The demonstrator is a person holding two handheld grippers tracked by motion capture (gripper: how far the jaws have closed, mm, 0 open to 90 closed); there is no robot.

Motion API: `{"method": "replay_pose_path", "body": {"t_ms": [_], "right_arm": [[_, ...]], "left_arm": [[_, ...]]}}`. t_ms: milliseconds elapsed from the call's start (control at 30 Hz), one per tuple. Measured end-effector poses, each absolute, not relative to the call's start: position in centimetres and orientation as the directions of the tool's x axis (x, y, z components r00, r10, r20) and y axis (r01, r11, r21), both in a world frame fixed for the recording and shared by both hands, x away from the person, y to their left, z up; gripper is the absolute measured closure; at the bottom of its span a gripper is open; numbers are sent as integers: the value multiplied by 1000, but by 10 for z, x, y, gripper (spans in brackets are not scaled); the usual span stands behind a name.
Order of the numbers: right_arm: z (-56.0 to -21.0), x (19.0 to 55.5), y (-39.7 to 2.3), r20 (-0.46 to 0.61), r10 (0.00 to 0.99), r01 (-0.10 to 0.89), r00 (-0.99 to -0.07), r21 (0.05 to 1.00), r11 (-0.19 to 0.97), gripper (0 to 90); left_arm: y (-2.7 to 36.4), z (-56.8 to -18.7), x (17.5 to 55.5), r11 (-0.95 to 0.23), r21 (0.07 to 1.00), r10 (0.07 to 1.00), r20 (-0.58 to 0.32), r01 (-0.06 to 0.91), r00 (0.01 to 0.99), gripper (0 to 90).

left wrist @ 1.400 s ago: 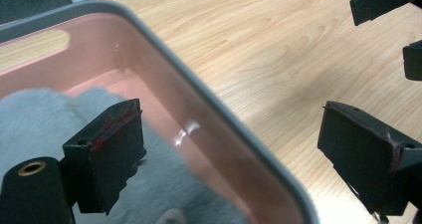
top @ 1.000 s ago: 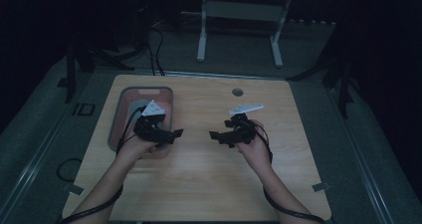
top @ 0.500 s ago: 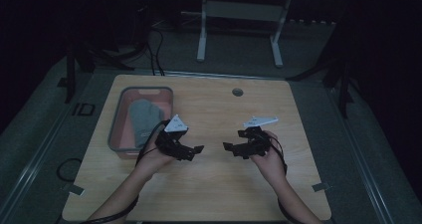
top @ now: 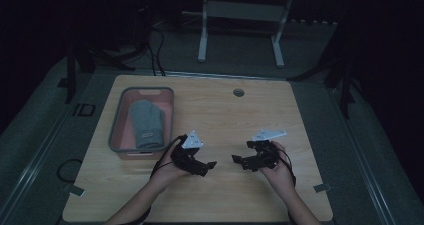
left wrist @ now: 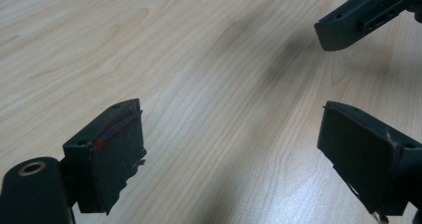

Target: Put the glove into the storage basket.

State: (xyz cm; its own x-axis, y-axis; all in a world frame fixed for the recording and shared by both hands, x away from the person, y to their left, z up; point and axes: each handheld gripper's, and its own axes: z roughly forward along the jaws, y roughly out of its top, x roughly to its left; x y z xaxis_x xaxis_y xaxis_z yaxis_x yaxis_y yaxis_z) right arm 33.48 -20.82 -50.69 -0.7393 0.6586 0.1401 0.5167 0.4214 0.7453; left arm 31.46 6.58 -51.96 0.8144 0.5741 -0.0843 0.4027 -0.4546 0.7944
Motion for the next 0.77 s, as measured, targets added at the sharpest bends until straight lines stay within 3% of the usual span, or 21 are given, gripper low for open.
{"method": "replay_pose_path", "body": {"t_ms": [467,767], "right_arm": [[-541,326,-237,89,677,498,-731,748,439,140],[-544,326,-240,95,682,505,-725,747,432,140]], "left_arm": [[59,-535,310,-464,795,553,-84,390,829,114],[57,-537,310,-477,793,544,-73,379,836,114]]}}
